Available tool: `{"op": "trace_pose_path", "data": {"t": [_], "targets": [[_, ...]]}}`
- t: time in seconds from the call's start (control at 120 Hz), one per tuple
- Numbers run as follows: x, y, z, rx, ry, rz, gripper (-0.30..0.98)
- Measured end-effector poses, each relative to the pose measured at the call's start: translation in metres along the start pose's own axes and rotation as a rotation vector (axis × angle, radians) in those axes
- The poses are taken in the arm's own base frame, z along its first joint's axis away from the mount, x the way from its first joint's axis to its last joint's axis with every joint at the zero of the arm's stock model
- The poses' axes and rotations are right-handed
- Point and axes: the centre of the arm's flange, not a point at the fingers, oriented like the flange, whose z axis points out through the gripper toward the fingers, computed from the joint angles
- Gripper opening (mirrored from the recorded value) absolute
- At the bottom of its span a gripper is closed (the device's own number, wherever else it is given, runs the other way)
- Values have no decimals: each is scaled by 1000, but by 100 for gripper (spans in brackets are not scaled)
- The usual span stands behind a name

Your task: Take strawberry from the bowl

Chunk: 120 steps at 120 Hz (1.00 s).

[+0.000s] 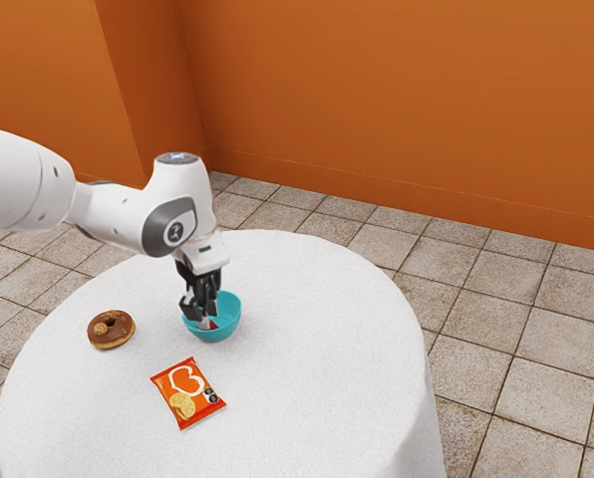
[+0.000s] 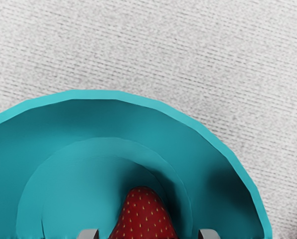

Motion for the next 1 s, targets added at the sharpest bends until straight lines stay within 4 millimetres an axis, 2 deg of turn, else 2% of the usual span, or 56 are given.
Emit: {"op": "trace_pose_path", "data": {"t": [0.8,1.0], "targets": [[-1,-5,22,7,5,3,20],[-1,-6,19,24,1,8,5]]}}
